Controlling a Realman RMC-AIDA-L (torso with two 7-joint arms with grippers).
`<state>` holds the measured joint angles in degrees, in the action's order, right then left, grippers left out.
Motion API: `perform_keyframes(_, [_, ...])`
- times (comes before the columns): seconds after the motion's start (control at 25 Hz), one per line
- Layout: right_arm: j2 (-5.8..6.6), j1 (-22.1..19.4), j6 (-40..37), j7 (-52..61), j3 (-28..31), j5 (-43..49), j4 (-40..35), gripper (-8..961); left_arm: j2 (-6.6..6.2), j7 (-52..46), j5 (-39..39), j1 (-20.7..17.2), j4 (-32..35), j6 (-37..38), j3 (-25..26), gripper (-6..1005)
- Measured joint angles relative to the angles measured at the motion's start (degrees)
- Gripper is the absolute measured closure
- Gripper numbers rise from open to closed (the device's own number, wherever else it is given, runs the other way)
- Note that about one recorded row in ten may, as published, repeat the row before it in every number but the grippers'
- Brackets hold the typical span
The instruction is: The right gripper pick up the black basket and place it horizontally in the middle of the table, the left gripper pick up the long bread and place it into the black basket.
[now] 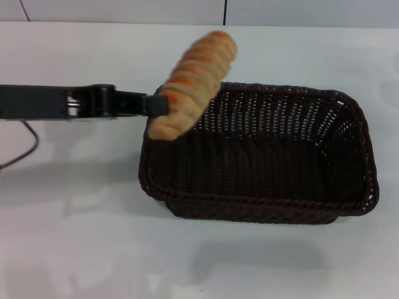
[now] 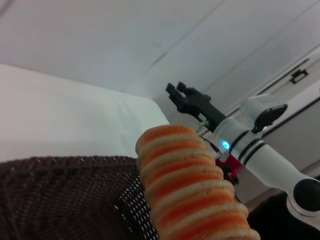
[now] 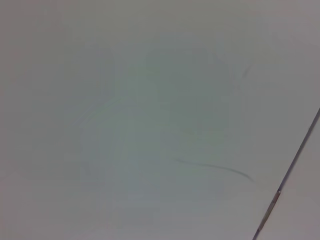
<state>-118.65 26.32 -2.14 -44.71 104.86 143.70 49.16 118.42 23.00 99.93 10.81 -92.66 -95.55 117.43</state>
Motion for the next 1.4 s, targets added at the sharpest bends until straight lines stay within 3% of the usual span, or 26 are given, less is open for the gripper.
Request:
perform_keyframes(0.36, [0.10, 0.1, -1.2, 0.0, 0.0, 0.0, -0.8, 549, -0.05, 5.1, -0.5, 3.2, 10.5, 4.3, -8.3, 861])
perform_keyframes(0.6, [0.09, 0.1, -1.5, 0.0, -0.1, 0.0, -0.9, 549, 0.08, 8.9, -0.6, 6.1, 18.0, 6.2, -9.6, 734])
perform_keyframes(0.84, [0.00, 0.0, -1.5, 0.0, -0.1, 0.0, -0.9, 550, -0.02, 9.9, -0.8, 6.5, 18.3, 7.4, -9.2, 588])
perform_keyframes(1.12, [-0.12, -0.3, -1.5, 0.0, -0.2, 0.0, -0.8, 550, -0.04, 15.8, -3.8, 3.1, 13.4, 12.9, -4.9, 385])
perform_keyframes(1.28, [-0.26, -0.3, -1.5, 0.0, -0.4, 0.0, -1.0, 550, 0.02, 26.7, -11.0, -0.7, 13.5, 20.0, -3.2, 223])
perform_keyframes(1.4, [-0.35, -0.2, -1.5, 0.0, -0.6, -0.1, -1.6, 550, 0.04, 37.9, -18.8, -2.3, 17.8, 25.0, -2.5, 203])
